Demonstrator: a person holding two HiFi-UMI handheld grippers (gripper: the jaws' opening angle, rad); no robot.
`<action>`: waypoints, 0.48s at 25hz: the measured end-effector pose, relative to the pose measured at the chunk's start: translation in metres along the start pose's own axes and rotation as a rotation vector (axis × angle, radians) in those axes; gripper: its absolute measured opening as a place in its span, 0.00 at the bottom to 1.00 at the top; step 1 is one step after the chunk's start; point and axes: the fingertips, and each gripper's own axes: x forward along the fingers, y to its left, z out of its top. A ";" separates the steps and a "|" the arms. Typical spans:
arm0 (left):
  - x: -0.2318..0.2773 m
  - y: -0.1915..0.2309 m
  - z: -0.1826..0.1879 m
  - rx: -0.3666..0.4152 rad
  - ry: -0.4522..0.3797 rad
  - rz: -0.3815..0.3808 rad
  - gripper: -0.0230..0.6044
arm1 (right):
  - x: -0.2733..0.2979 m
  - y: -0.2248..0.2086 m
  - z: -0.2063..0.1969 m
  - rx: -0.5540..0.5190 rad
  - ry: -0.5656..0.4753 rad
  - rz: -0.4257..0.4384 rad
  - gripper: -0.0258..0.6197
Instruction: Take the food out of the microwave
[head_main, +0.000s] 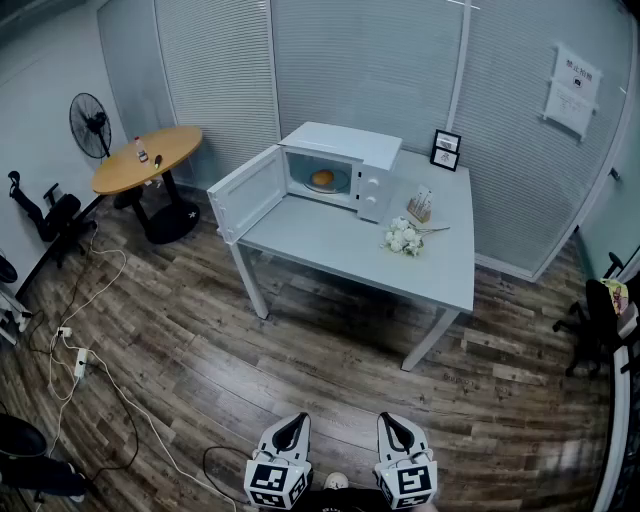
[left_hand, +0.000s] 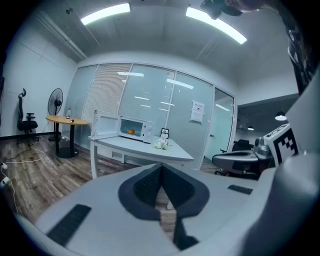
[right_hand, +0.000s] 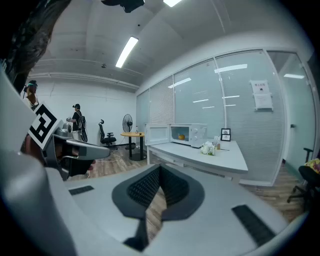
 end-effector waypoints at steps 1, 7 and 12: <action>0.000 0.003 0.000 -0.008 -0.002 -0.002 0.05 | 0.003 0.001 -0.003 -0.001 0.002 0.001 0.04; 0.010 0.027 0.008 -0.002 0.001 -0.018 0.05 | 0.025 0.005 0.000 0.000 -0.014 -0.023 0.04; 0.023 0.058 0.019 -0.012 -0.010 -0.034 0.05 | 0.051 0.013 -0.002 0.035 0.024 -0.042 0.04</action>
